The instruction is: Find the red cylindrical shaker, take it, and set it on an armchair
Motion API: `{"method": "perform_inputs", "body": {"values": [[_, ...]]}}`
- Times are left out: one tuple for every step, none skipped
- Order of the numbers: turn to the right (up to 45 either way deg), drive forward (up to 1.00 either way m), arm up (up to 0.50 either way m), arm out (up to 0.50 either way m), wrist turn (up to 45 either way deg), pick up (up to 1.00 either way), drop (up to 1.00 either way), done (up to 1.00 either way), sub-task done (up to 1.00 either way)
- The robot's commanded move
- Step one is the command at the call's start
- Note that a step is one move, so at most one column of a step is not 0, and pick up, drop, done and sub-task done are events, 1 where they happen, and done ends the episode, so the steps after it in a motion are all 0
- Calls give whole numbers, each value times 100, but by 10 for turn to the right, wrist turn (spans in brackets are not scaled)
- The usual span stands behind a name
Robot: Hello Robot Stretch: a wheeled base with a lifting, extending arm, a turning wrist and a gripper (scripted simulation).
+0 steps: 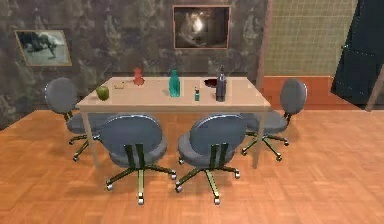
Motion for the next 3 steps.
{"method": "perform_inputs", "body": {"values": [[450,0,0,0,0,0,0,0,0],[210,0,0,0,0,0,0,0,0],[0,15,0,0,0,0,0,0,0]]}}
